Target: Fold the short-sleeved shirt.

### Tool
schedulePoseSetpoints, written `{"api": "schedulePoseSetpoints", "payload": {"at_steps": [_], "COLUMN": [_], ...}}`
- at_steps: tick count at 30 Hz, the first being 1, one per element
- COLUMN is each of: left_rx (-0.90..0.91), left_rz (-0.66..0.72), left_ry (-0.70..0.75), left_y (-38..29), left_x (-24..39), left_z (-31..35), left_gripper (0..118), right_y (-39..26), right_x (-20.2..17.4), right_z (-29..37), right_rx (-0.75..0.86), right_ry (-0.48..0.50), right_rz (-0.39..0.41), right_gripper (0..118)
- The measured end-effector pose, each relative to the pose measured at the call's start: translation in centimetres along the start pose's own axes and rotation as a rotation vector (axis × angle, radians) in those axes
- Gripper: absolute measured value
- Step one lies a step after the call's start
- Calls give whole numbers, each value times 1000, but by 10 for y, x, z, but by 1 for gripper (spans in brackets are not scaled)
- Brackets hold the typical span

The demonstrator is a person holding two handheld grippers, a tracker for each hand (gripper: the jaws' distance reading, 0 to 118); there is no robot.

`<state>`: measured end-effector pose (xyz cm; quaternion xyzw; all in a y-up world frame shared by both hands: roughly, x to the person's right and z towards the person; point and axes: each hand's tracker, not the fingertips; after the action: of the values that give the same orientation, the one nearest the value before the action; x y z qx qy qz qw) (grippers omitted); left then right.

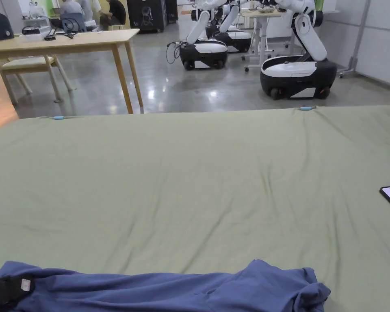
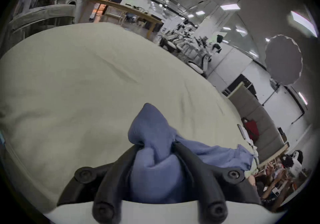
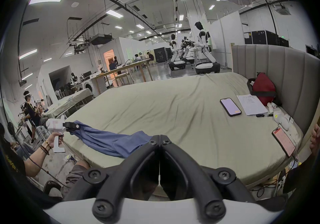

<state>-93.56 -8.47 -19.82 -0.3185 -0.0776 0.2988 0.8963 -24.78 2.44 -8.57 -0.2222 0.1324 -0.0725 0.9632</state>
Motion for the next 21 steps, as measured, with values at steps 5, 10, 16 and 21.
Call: {"api": "schedulePoseSetpoints", "payload": {"at_steps": [5, 10, 16, 21], "left_rx": [-21, -159, -253, -224], "left_rz": [-26, -45, -60, 0], "left_ry": [-109, -174, -79, -309], "left_y": [-14, -46, -83, -85], "left_x": [79, 121, 110, 118], "left_z": [-8, -67, -133, -125], "left_gripper": [15, 15, 26, 101], "right_y": [-2, -7, -12, -16], "right_x": [-1, 0, 5, 8], "right_z": [-3, 1, 17, 22], "right_rx": [-11, -18, -11, -25], "right_ry": [11, 4, -23, -46], "right_rz": [-12, -18, -43, -56], "right_gripper": [0, 1, 1, 1]}}
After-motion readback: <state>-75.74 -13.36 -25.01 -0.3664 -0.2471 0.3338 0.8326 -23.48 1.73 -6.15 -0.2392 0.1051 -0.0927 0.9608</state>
